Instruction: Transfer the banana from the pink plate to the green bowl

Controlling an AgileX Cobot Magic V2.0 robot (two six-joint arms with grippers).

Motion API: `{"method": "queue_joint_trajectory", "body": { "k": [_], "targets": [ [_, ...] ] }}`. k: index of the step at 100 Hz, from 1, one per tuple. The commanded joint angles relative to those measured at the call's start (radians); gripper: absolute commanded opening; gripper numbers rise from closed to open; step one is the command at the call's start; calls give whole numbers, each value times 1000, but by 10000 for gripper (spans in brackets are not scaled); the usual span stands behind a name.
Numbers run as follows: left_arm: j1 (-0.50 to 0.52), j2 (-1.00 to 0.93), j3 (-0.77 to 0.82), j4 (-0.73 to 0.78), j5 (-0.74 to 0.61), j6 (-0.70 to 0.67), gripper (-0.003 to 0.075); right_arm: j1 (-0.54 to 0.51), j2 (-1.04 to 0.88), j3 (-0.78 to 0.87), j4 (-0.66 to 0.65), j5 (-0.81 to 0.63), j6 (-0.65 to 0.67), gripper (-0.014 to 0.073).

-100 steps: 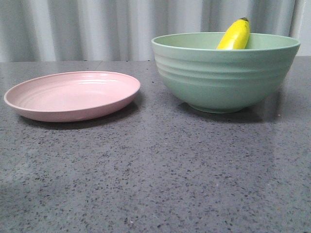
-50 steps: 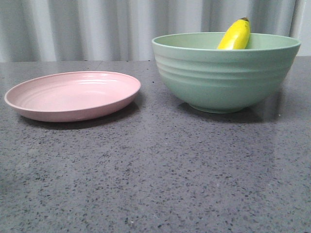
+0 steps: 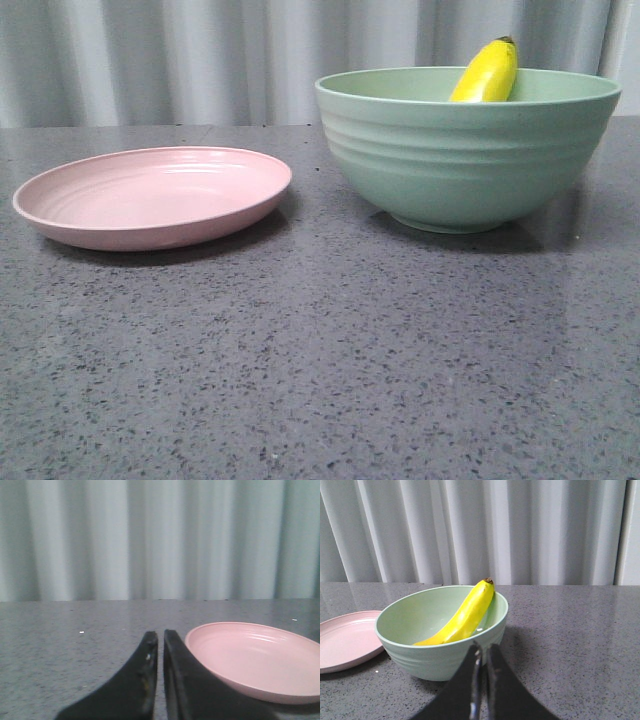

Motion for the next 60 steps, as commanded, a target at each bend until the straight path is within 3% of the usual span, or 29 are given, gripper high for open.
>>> {"method": "queue_joint_trajectory", "body": {
  "k": [1, 14, 32, 60],
  "targets": [
    [77, -16, 27, 1, -8, 18, -19, -4, -2, -21, -5, -77, -9, -76],
    [137, -44, 27, 1, 128, 45, -19, -4, -2, -21, -5, -77, -9, -76],
    [144, -44, 27, 1, 360, 45, -19, -4, -2, -21, -5, -77, -9, -76],
    [144, -44, 25, -5, 352, 45, -19, -4, -2, -21, -5, -77, -9, -76]
  ]
}}
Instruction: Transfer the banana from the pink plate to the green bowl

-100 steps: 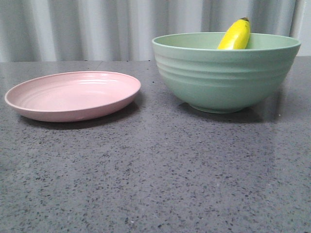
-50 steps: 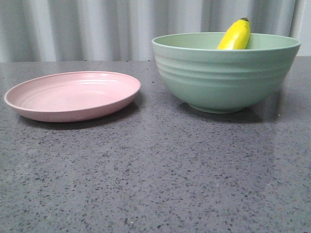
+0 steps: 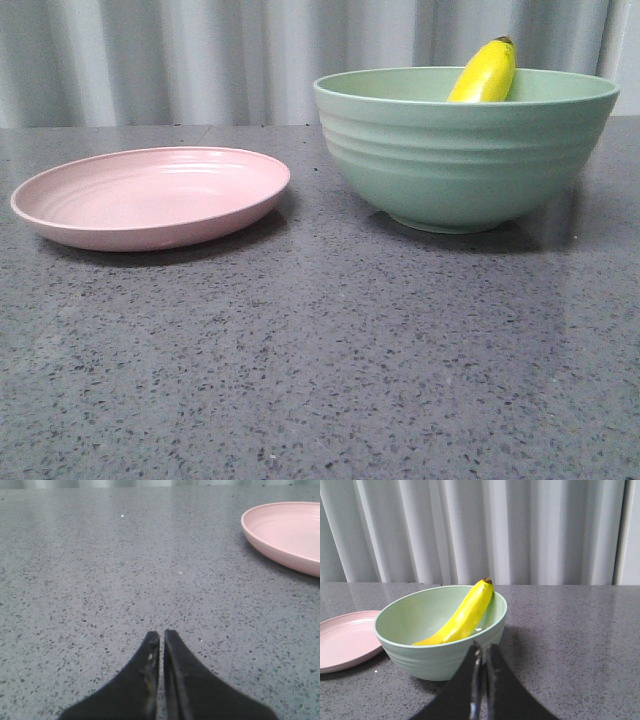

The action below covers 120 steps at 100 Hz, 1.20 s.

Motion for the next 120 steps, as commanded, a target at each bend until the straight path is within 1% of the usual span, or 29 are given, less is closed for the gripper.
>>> {"method": "queue_joint_trajectory", "body": {
  "k": [1, 63, 70, 77, 80, 85, 86, 87, 90, 99, 106, 115, 120],
  "targets": [
    [2, -34, 25, -4, -36, -3, -19, -4, -2, -21, -5, -77, -9, -76],
    [2, -34, 25, -4, -36, -3, -19, -4, -2, -12, -11, -81, -9, -76],
    [2, -34, 25, -4, -36, -3, -19, -8, -2, 21, -39, -124, -9, -76],
    [2, -34, 25, -4, -36, -3, -19, -26, -2, 85, -102, -241, -9, -76],
    [2, -34, 25, -4, -36, -3, -19, -35, -2, 116, -126, -314, 0, -76],
    [2, -34, 25, -4, -36, -3, -19, -58, -2, 172, -147, -426, 63, -76],
    [2, -34, 25, -4, -36, -3, -19, -69, -2, 188, -159, -458, 101, -76],
    [2, -34, 25, -4, -36, -3, -19, -69, -2, 196, -166, -473, 101, -76],
    [2, -34, 25, -4, -36, -3, -19, -88, -2, 234, -207, -546, 166, -76],
    [2, -34, 25, -4, -36, -3, -19, -150, -2, 319, -300, -672, 292, -76],
    [2, -34, 25, -4, -36, -3, -19, -198, -2, 365, -305, -701, 310, -76],
    [2, -34, 25, -4, -36, -3, -19, -247, -2, 414, -300, -700, 310, -76],
    [2, -34, 25, -4, -36, -3, -19, -262, -2, 410, -300, -622, 310, -76]
  ]
}}
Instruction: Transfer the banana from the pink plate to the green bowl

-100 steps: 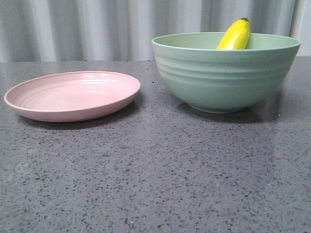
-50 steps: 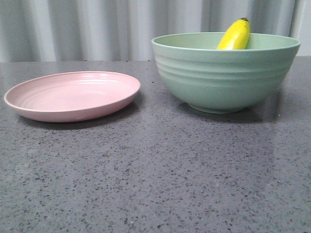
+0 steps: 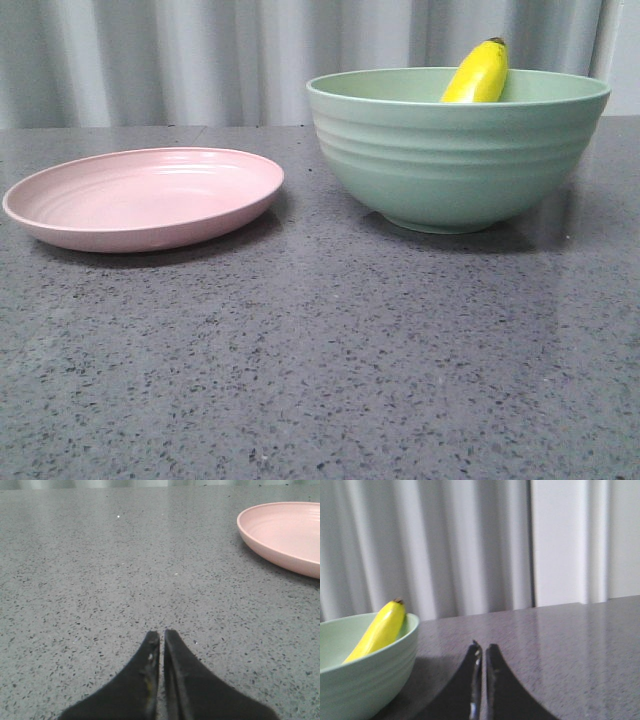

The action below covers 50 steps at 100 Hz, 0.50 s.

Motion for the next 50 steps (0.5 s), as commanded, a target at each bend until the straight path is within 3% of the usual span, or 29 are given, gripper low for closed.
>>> {"method": "queue_joint_trajectory", "body": {
  "k": [1, 35, 50],
  "targets": [
    [2, -34, 25, -4, -36, -3, -19, -30, -2, 24, -18, -36, 10, -76],
    [2, -34, 25, -4, -36, -3, -19, -39, -19, 26, 58, 413, -141, -76],
    [2, -34, 25, -4, -36, -3, -19, -39, -19, 26, 56, 414, -141, -76]
  ]
}}
